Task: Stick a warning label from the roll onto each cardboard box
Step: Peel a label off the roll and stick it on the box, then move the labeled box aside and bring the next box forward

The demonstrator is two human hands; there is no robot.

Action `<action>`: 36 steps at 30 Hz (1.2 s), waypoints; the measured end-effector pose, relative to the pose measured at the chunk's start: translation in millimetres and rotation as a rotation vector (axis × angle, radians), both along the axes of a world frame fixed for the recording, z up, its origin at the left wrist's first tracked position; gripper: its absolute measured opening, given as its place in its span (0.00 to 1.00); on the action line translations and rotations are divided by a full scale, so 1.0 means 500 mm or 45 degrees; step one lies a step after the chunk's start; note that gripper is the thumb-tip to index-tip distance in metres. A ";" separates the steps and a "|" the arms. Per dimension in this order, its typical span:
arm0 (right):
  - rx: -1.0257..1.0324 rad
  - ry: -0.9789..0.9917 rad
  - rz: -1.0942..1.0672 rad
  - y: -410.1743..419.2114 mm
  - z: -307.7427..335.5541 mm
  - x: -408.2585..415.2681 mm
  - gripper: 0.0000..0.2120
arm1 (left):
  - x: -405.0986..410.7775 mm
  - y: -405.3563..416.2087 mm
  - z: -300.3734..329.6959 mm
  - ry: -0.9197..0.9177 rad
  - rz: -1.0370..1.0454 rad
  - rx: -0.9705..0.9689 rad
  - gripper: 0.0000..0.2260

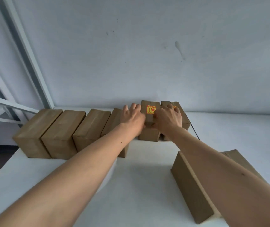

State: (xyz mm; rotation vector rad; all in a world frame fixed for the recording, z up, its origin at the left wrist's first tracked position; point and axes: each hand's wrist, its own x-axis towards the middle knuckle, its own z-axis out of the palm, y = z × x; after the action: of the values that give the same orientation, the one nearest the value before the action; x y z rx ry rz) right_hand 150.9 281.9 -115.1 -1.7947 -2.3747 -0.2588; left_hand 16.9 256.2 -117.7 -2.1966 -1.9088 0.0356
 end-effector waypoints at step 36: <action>-0.505 0.614 0.000 -0.190 -0.001 -0.063 0.41 | -0.123 -0.200 -0.017 -0.487 0.120 -0.111 0.38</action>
State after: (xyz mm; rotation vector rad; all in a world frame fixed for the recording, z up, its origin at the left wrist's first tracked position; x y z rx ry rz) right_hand 119.2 186.9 -115.6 -1.7450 -2.1695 0.6184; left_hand -44.4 156.2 -126.1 -2.2991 -2.2458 -0.3135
